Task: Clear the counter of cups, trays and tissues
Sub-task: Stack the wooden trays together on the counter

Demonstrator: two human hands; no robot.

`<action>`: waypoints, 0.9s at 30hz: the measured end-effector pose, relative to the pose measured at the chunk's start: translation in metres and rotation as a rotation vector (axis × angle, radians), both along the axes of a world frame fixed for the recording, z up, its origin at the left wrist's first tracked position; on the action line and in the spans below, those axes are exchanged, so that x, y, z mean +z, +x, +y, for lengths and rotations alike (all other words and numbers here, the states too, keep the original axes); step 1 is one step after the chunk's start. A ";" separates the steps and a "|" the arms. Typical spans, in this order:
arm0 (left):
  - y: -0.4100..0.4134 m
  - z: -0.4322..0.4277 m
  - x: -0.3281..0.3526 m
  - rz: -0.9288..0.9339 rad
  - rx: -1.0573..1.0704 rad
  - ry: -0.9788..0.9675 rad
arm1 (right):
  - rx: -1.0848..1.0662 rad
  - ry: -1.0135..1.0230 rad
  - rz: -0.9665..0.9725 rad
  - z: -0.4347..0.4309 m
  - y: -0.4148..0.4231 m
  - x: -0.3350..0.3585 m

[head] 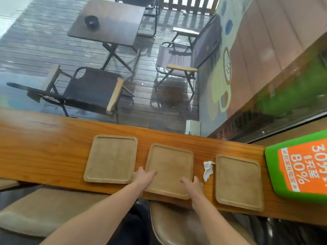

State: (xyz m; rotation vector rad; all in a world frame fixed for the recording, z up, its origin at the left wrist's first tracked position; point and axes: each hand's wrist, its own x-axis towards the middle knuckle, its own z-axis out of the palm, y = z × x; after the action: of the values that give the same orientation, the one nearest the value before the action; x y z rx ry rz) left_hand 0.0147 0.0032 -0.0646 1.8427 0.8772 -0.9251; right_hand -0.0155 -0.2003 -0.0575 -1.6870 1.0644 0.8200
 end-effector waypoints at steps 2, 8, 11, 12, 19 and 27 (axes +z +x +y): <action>0.005 0.002 -0.003 0.025 0.069 -0.050 | -0.015 0.025 0.014 -0.002 0.004 0.000; 0.011 0.008 0.002 -0.018 0.109 -0.142 | -0.020 0.037 -0.022 0.007 0.016 0.011; 0.018 0.022 0.011 -0.021 0.108 -0.159 | -0.034 0.039 -0.053 0.019 0.023 0.017; 0.020 0.028 0.013 -0.026 0.110 -0.163 | -0.039 0.039 -0.065 0.025 0.024 0.018; 0.034 0.102 0.022 -0.079 0.111 -0.134 | 0.005 0.022 -0.096 0.105 0.042 0.020; 0.029 0.196 0.016 -0.050 0.183 -0.081 | 0.113 0.073 -0.099 0.195 0.054 0.014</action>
State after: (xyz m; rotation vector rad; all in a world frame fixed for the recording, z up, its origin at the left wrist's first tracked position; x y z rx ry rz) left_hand 0.0441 0.1988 -0.0486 1.6790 0.9463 -0.7861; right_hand 0.0385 -0.0056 -0.0438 -1.7202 0.8682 0.8285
